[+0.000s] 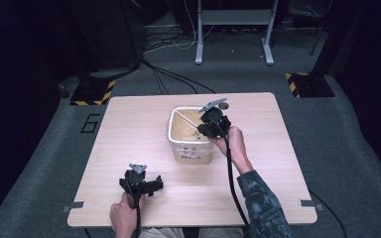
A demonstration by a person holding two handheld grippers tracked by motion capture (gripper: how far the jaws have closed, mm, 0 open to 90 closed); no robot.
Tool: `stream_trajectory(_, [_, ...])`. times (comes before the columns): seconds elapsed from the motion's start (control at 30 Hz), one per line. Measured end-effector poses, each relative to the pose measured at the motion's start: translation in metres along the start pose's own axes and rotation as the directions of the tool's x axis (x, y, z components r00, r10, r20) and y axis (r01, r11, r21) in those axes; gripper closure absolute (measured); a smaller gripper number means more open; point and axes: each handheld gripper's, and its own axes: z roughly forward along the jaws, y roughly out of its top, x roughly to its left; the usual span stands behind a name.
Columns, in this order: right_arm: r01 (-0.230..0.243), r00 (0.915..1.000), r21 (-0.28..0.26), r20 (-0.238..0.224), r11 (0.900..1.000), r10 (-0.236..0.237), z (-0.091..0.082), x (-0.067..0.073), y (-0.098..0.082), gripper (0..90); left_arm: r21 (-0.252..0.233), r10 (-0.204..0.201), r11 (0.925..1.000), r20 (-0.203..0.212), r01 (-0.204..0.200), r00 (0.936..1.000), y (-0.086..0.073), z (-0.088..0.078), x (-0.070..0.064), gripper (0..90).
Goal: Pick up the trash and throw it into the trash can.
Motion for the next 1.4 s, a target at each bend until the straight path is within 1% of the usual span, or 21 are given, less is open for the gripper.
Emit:
stream_trajectory(0.13, [0.000, 1.0000, -0.002, 0.001, 1.000, 0.000, 0.001, 0.000, -0.001, 84.1, 0.000, 0.000, 1.0000, 0.000, 0.000, 1.0000, 0.000, 0.000, 0.000, 0.1])
stream_trajectory(0.17, [-0.004, 1.0000, -0.004, 0.002, 1.000, 0.004, 0.001, -0.001, -0.001, 80.2, 0.000, 0.000, 1.0000, 0.000, 0.000, 1.0000, 0.000, 0.000, 0.000, 0.1])
stream_trajectory(0.2, [-0.021, 0.9998, -0.007, 0.005, 1.000, 0.021, 0.001, 0.000, -0.001, 75.1, 0.000, 0.000, 1.0000, 0.000, 0.000, 1.0000, 0.000, 0.000, 0.000, 0.1])
stream_trajectory(0.27, [-0.026, 0.9997, 0.003, 0.000, 1.000, 0.026, 0.001, 0.000, -0.002, 62.6, 0.000, 0.000, 1.0000, 0.000, 0.000, 1.0000, 0.000, 0.000, 0.000, 0.1])
stream_trajectory(0.33, [-0.051, 0.9987, 0.007, 0.005, 0.999, 0.051, 0.001, 0.000, -0.003, 43.0, 0.000, 0.000, 1.0000, 0.000, 0.000, 1.0000, 0.000, 0.000, 0.000, 0.1])
stream_trajectory(0.37, [-0.051, 0.9987, 0.007, 0.005, 0.999, 0.051, 0.001, 0.000, -0.003, 43.0, 0.000, 0.000, 1.0000, 0.000, 0.000, 1.0000, 0.000, 0.000, 0.000, 0.1])
stream_trajectory(0.4, [-0.055, 0.9984, 0.005, 0.017, 0.998, 0.055, 0.000, -0.001, -0.003, 37.6, 0.000, 0.000, 1.0000, 0.000, 0.000, 1.0000, 0.000, 0.000, 0.000, 0.1])
stream_trajectory(0.43, [-0.069, 0.9975, -0.003, 0.015, 0.998, 0.069, -0.002, -0.002, -0.005, 26.7, 0.000, 0.000, 1.0000, 0.000, 0.000, 1.0000, 0.000, 0.000, 0.000, 0.1])
stream_trajectory(0.47, [-0.072, 0.9973, -0.009, 0.016, 0.997, 0.072, -0.003, -0.002, -0.006, 23.8, 0.000, 0.000, 1.0000, 0.000, 0.000, 1.0000, 0.000, 0.000, 0.000, 0.1])
stream_trajectory(0.5, [-0.072, 0.9973, -0.009, 0.016, 0.997, 0.072, -0.003, -0.002, -0.006, 23.8, 0.000, 0.000, 1.0000, 0.000, 0.000, 1.0000, 0.000, 0.000, 0.000, 0.1])
stream_trajectory(0.53, [-0.076, 0.9970, -0.012, 0.013, 0.997, 0.077, -0.005, -0.002, -0.007, 20.3, 0.000, 0.000, 1.0000, 0.000, 0.000, 1.0000, 0.000, 0.000, 0.000, 0.1])
stream_trajectory(0.57, [-0.086, 0.9962, -0.018, 0.006, 0.996, 0.087, -0.008, -0.003, -0.010, 14.8, 0.000, 0.000, 1.0000, 0.000, 0.000, 1.0000, 0.000, 0.000, 0.000, 0.1])
stream_trajectory(0.67, [-0.094, 0.9956, -0.030, -0.002, 0.995, 0.094, -0.011, -0.003, -0.012, 13.4, 0.001, -0.001, 1.0000, -0.001, 0.001, 1.0000, 0.000, 0.000, 0.000, 0.0])
stream_trajectory(0.73, [-0.102, 0.9948, -0.044, 0.005, 0.994, 0.102, -0.015, -0.001, -0.017, 9.5, 0.001, -0.001, 1.0000, -0.001, 0.001, 1.0000, 0.000, 0.000, 0.000, 0.1])
stream_trajectory(0.83, [-0.106, 0.9942, -0.058, 0.010, 0.993, 0.107, -0.020, 0.000, -0.023, 6.2, 0.001, -0.001, 1.0000, -0.002, 0.001, 1.0000, 0.000, 0.000, 0.000, 0.1])
stream_trajectory(0.97, [-0.112, 0.9932, -0.069, 0.024, 0.991, 0.114, -0.029, 0.000, -0.031, 4.3, 0.001, -0.001, 1.0000, 0.000, 0.001, 1.0000, 0.000, 0.000, 0.000, 0.0])
stream_trajectory(1.0, [-0.101, 0.9943, -0.074, 0.026, 0.992, 0.103, -0.032, -0.002, -0.034, 3.7, 0.000, -0.002, 1.0000, 0.000, 0.002, 1.0000, 0.000, 0.000, 0.000, 0.0])
stream_trajectory(1.07, [-0.112, 0.9929, -0.074, 0.032, 0.991, 0.114, -0.037, -0.002, -0.039, 2.9, 0.000, -0.002, 1.0000, 0.000, 0.002, 1.0000, 0.000, 0.000, 0.000, 0.0])
stream_trajectory(1.17, [-0.119, 0.9920, -0.099, 0.031, 0.988, 0.122, -0.048, -0.005, -0.051, 2.4, 0.000, -0.002, 1.0000, 0.000, 0.002, 1.0000, 0.000, 0.000, 0.000, 0.0])
stream_trajectory(1.33, [-0.132, 0.9894, -0.117, 0.046, 0.984, 0.138, -0.063, -0.009, -0.073, 2.3, 0.000, -0.002, 1.0000, 0.000, 0.002, 1.0000, 0.001, 0.001, 0.000, 0.0])
stream_trajectory(1.4, [-0.144, 0.9870, -0.118, 0.055, 0.983, 0.151, -0.070, -0.011, -0.081, 2.2, 0.001, -0.008, 1.0000, -0.002, 0.008, 1.0000, 0.001, 0.001, -0.001, 0.0])
